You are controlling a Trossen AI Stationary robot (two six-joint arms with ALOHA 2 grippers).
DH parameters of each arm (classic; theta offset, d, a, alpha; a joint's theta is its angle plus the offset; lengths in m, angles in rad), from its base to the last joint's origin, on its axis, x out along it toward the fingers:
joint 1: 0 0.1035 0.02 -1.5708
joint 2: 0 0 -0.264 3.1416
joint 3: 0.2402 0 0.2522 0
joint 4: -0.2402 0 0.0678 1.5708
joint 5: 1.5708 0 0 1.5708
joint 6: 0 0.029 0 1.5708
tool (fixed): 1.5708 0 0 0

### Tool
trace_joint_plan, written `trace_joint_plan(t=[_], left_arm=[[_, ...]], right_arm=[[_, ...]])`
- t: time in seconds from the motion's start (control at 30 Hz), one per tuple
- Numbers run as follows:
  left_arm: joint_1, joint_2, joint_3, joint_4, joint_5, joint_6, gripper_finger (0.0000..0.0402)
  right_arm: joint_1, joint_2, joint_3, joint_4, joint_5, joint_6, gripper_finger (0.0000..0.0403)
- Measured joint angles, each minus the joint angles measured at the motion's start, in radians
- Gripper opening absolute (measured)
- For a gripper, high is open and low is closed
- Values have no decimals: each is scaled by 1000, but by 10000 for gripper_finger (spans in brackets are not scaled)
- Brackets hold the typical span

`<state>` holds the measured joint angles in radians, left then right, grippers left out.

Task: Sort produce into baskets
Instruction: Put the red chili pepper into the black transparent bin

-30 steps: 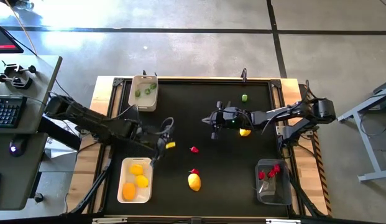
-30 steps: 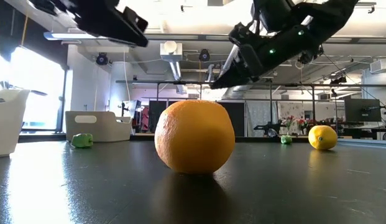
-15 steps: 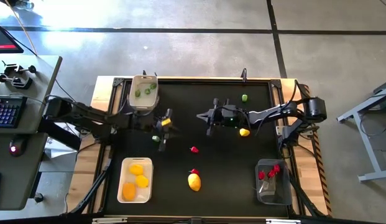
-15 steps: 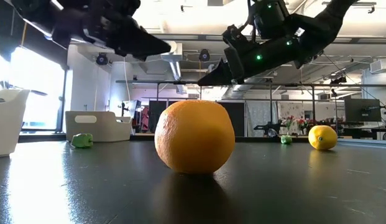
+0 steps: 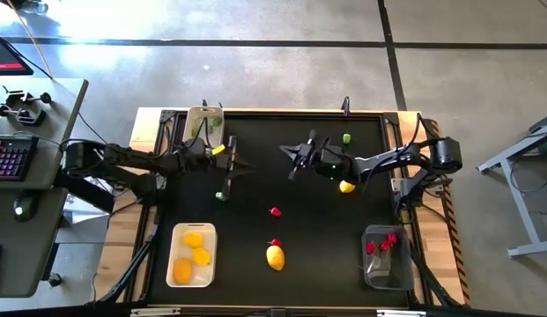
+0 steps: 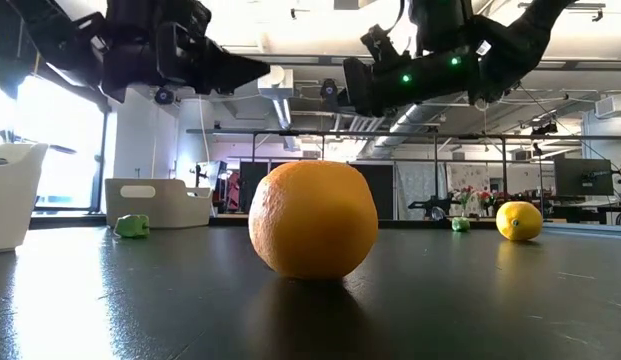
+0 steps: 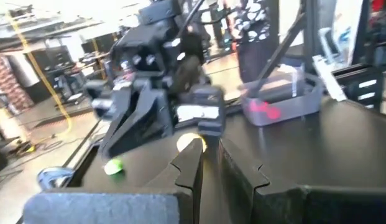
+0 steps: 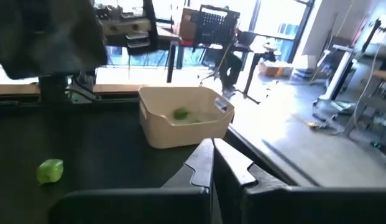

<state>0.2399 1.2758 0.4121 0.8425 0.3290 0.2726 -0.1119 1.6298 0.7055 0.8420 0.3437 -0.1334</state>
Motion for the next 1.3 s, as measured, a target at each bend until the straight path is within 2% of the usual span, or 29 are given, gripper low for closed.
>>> trace_joint_plan(t=[0.17,0.37,0.57,0.7,0.87,0.97,1.1,1.3], left_arm=[[42,0,-6,-15,0,-9,39],[36,0,-7,-35,2,-9,39],[35,0,-7,-27,0,-92,29],[55,0,-9,-29,0,-72,4],[85,0,-73,29,8,-47,1],[90,-1,-109,102,28,-73,1],[80,-17,-139,107,57,-85,0],[67,-67,-189,111,55,-80,0]], right_arm=[[-12,0,0,12,-5,-52,0],[-36,1,0,1,-27,-110,0],[-45,1,0,-29,-30,-65,0],[-45,1,0,-63,-41,-54,0],[-44,1,0,-136,-42,-46,0],[-25,0,0,-153,-36,-32,0],[33,-22,0,-171,4,-55,0],[124,-113,0,-356,67,30,0]])
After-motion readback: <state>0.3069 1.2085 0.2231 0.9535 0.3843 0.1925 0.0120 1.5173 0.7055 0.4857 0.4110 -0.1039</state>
